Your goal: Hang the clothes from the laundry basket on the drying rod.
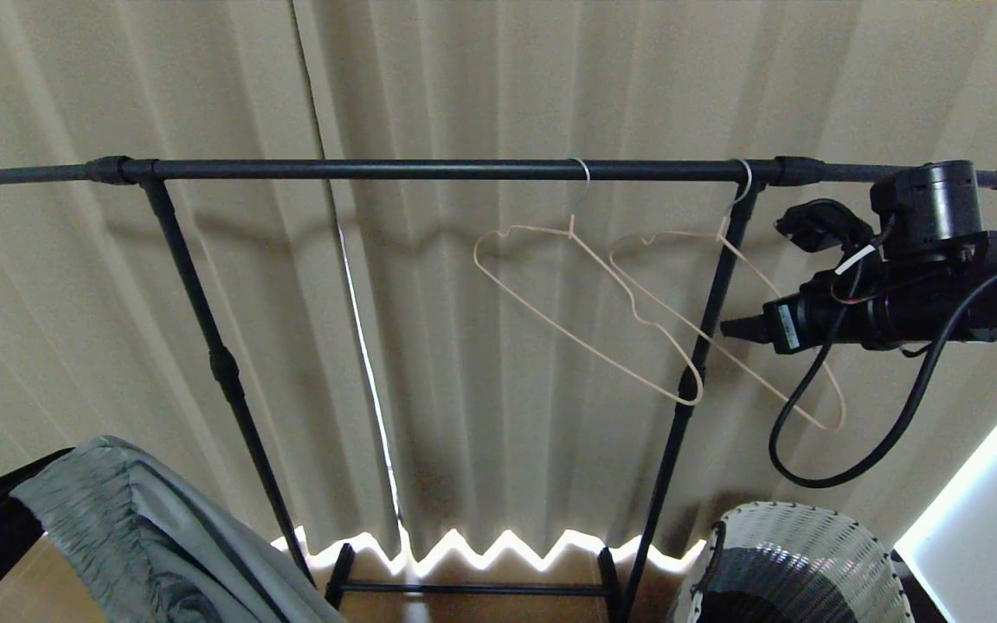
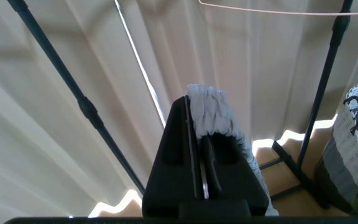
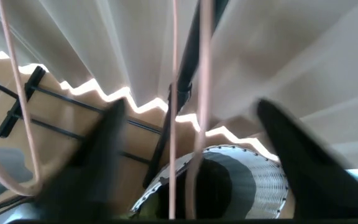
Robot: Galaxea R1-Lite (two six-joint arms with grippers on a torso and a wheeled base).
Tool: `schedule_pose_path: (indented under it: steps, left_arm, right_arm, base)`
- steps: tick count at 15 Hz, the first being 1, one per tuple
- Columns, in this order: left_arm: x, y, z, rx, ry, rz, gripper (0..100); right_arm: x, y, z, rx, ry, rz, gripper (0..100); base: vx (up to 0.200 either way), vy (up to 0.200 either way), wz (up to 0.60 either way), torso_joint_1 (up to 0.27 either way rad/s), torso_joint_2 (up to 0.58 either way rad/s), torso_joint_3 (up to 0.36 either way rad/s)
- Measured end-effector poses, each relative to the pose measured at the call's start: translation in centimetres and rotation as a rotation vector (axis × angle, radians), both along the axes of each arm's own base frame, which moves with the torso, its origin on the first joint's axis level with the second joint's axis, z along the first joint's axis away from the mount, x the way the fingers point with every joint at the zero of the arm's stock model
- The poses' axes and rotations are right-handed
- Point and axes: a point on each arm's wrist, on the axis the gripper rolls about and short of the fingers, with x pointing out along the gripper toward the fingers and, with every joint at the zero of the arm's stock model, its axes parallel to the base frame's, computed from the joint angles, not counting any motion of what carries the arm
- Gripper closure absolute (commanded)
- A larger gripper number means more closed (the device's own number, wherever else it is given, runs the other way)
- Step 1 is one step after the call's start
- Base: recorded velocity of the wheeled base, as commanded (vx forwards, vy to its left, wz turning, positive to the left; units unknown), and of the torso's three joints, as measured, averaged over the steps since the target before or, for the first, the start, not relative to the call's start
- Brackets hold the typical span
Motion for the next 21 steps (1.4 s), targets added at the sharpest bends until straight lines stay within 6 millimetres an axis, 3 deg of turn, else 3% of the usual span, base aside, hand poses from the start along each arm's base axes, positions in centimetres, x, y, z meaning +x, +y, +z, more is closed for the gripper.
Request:
schedule_pose_path:
  steps: [12,21]
  left_arm:
    - [0.0,0.0,0.0,0.001,0.002,0.001,100]
    - [0.0,0.0,-0.1,0.001,0.002,0.003,100]
  right_arm:
    - [-1.6,0.0,1.9,0.017,-0.079,0.008,100]
    - [-5.7,-0.7,2.8,0.038,-0.162,0.003,100]
  base:
    - [0.000,0.000,0.00,0.000,0.00,0.000]
    - [0.000,0.000,0.00,0.000,0.00,0.000]
